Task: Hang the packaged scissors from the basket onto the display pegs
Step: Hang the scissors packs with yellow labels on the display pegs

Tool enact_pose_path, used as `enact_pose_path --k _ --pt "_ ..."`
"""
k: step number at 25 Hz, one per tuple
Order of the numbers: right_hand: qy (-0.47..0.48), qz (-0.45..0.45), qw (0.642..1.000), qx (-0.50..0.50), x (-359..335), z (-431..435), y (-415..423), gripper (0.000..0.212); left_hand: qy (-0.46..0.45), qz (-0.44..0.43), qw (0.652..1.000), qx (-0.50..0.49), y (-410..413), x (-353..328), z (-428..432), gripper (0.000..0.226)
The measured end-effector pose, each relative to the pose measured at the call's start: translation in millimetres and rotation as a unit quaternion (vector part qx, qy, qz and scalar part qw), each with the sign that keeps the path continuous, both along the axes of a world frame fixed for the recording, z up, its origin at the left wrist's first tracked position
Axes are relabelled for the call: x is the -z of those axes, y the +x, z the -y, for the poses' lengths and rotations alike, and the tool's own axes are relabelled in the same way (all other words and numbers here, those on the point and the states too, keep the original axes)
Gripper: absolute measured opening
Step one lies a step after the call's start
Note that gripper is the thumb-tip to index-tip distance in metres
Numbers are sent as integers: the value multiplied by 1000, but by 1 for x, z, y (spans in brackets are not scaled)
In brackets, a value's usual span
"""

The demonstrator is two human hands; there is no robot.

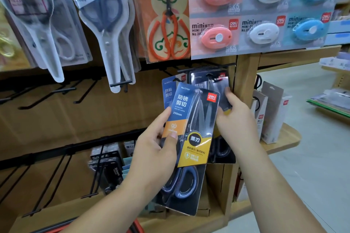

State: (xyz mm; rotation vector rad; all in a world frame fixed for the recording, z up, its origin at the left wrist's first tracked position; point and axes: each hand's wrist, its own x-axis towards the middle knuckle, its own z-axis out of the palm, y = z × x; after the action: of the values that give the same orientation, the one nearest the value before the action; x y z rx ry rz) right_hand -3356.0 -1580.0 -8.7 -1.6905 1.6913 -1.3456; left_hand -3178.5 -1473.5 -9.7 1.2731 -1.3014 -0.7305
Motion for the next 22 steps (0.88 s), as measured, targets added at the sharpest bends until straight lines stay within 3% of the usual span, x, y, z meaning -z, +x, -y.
enact_pose_path --k 4,6,9,10,12,15,18,22 --pt "-56 -3 997 44 -3 0 -14 37 -10 1 1000 22 -15 0 5 54" --pt "-113 93 988 54 -6 2 -25 22 -28 19 999 13 -20 1 15 55" --pt "-116 177 977 30 -7 2 -31 19 -47 43 998 -1 -31 0 39 57" --pt "-110 175 978 7 -7 1 -31 17 -51 40 998 -5 -37 0 47 58" --pt "-97 133 986 -18 -8 -2 -28 36 -58 43 997 -9 -49 4 60 58" --pt "-115 48 992 17 -9 -2 -25 52 -63 72 995 -26 -57 11 72 60" --pt "-125 -14 990 55 -9 -1 -27 54 -62 114 991 -40 -56 12 75 59" --pt "-121 -11 991 48 -3 1 -26 47 -44 130 990 -46 -54 15 65 57"
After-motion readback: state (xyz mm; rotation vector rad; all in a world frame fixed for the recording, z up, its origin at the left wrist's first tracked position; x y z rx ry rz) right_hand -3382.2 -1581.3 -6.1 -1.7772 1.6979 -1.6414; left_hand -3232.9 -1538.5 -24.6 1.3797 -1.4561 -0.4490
